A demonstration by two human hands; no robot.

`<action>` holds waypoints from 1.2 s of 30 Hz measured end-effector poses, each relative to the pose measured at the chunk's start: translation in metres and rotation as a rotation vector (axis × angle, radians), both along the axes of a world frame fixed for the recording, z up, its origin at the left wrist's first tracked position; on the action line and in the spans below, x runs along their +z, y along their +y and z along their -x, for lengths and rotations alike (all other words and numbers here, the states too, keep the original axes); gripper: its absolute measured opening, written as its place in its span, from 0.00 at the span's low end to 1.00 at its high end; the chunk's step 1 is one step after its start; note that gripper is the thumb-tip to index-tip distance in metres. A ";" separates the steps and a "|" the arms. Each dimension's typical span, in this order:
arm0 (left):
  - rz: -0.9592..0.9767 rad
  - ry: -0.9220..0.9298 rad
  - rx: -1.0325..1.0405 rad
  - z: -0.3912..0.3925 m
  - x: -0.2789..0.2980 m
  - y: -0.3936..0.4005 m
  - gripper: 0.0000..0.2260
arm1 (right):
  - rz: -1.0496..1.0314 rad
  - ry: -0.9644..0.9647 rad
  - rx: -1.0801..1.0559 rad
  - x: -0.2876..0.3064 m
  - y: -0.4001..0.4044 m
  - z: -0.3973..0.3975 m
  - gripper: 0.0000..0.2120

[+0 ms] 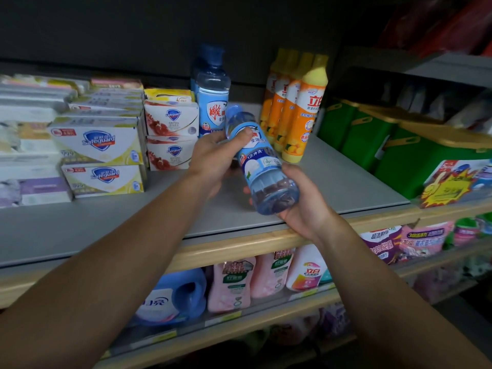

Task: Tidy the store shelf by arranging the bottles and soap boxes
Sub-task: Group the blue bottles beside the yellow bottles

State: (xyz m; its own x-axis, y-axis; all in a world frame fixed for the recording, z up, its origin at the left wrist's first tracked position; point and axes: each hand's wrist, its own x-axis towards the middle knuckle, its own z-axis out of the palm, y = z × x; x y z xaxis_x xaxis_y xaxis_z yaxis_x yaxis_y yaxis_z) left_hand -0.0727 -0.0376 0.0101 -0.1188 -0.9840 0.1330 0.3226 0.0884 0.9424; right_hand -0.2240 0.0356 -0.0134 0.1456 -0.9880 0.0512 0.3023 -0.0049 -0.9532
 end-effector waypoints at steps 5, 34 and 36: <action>0.036 -0.022 -0.011 -0.001 0.002 0.002 0.10 | -0.019 -0.013 -0.007 0.000 0.000 -0.001 0.27; 0.553 -0.963 0.173 -0.037 -0.001 0.001 0.20 | 0.344 0.884 -0.608 -0.001 -0.031 -0.015 0.26; 0.556 -1.182 0.117 -0.050 -0.010 0.002 0.20 | 0.335 0.894 -0.592 0.001 -0.041 -0.012 0.28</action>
State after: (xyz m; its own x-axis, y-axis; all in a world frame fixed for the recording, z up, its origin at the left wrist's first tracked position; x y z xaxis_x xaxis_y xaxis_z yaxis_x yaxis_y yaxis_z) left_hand -0.0228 -0.0354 0.0003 -0.3605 -0.8441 0.3968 -0.7039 0.5253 0.4780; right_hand -0.2124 -0.0052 -0.0120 -0.2248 -0.8699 0.4391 -0.6245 -0.2172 -0.7502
